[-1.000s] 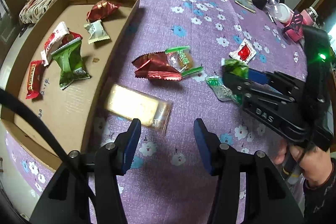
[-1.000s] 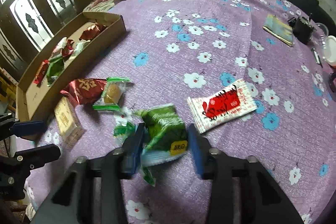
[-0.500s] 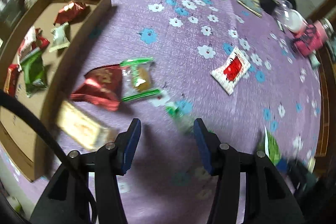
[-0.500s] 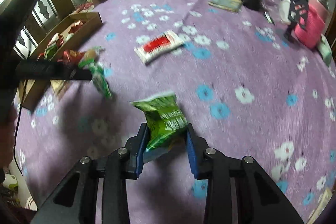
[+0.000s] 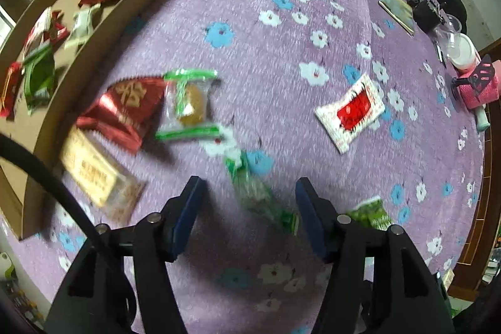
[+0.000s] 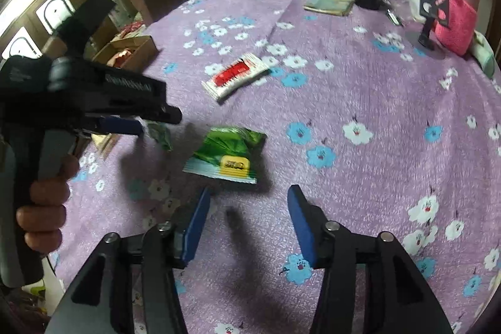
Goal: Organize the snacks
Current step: 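Grasp the clear green-wrapped candy with the left tool, then carry the green bag in the right tool and clear candy in the left tool over the box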
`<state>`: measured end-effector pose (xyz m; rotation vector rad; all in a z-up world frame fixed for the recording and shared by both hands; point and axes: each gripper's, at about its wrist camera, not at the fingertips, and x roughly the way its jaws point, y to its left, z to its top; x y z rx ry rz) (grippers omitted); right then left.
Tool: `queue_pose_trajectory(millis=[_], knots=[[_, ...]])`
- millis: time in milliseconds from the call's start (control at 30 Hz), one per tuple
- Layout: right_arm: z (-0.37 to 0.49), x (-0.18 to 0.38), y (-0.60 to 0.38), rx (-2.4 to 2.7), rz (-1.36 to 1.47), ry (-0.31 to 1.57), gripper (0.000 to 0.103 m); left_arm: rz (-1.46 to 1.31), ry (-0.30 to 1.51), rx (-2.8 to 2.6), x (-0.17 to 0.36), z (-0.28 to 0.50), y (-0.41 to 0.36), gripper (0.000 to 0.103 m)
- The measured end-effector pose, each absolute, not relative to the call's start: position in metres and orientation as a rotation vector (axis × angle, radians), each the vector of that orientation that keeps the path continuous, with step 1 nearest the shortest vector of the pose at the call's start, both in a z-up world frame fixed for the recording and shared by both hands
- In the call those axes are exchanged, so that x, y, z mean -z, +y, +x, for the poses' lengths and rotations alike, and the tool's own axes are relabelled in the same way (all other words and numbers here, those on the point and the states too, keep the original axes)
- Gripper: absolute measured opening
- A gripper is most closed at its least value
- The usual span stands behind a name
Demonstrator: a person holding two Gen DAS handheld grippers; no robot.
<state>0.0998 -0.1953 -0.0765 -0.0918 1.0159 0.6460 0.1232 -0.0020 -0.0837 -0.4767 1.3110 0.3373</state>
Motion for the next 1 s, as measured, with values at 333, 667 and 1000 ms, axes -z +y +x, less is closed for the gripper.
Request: queue_pose_trajectory(millis=[333, 667, 1000], knots=[[0.101, 0.068, -0.194, -0.644, -0.09, 0.997, 0.062, -0.448, 1.325, -0.45, 0.084, 0.119, -0.007, 0.036], [0.125, 0.072, -0.162, -0.627, -0.104, 0.993, 0.067, -0.473, 1.329, -0.416, 0.082, 0.118, 0.003, 0.021], [0.121, 0.088, -0.153, -0.598, -0.191, 1.005, 0.039, -0.446, 1.309, -0.366, 0.083, 0.112, 0.001, 0.021]])
